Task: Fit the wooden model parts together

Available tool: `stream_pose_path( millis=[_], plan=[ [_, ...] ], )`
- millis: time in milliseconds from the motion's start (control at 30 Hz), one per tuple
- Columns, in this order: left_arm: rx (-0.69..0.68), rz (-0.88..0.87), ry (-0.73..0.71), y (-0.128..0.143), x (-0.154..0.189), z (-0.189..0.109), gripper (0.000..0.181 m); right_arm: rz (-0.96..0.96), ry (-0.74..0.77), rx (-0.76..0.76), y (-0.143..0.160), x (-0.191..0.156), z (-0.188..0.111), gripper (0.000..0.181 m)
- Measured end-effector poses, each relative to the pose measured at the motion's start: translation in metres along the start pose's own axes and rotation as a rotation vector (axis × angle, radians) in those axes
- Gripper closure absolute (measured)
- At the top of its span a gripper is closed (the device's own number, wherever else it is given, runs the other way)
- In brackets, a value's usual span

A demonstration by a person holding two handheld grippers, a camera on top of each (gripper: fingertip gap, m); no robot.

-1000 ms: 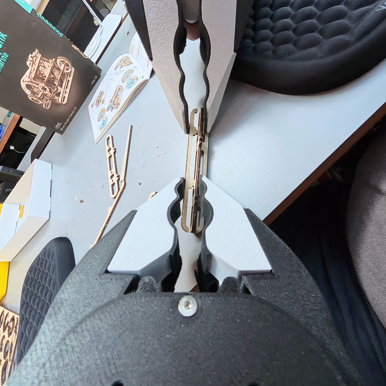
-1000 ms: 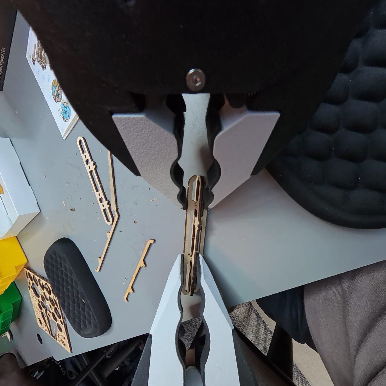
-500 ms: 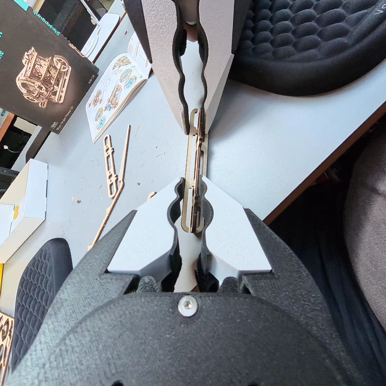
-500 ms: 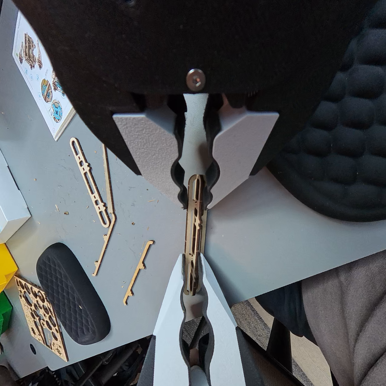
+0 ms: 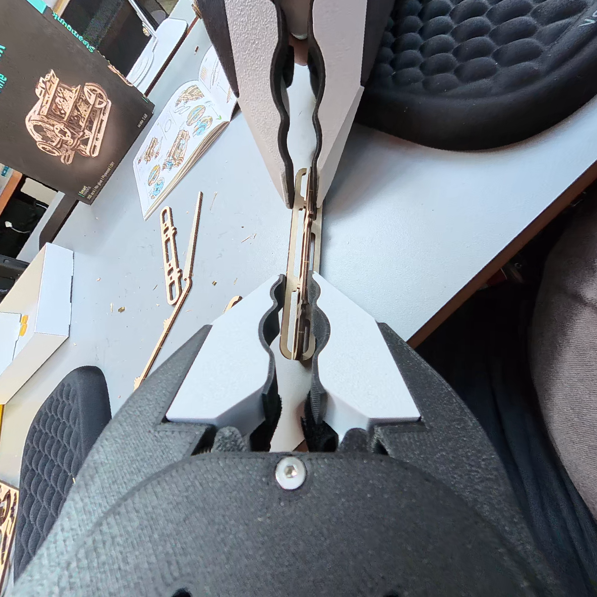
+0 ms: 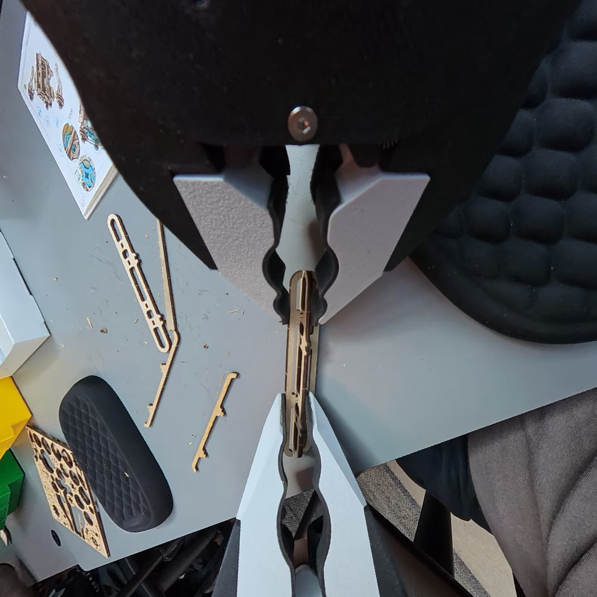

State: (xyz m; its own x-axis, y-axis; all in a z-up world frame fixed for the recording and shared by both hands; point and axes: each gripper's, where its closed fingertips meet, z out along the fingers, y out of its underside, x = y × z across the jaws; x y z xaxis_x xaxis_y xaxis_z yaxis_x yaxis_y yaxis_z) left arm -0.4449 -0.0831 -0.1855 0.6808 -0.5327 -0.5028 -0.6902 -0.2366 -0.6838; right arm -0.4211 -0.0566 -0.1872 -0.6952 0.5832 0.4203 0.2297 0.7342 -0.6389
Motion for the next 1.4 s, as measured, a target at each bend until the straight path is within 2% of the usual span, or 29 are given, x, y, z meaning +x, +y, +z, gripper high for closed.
stream_pose_path(
  millis=[900,1133,1400],
  plan=[
    [0.024,-0.014,-0.007,0.0004,-0.0008,0.0003,0.172,0.035,-0.001,0.013,0.0003,0.0012,-0.0008,0.171],
    [0.018,0.071,-0.049,-0.0003,0.0006,-0.0007,0.172,-0.086,0.049,0.012,-0.0017,0.002,-0.0013,0.171],
    [0.028,0.019,-0.046,-0.0004,-0.0005,-0.0044,0.162,-0.05,0.038,0.033,-0.0021,0.0033,-0.0031,0.167]
  ],
)
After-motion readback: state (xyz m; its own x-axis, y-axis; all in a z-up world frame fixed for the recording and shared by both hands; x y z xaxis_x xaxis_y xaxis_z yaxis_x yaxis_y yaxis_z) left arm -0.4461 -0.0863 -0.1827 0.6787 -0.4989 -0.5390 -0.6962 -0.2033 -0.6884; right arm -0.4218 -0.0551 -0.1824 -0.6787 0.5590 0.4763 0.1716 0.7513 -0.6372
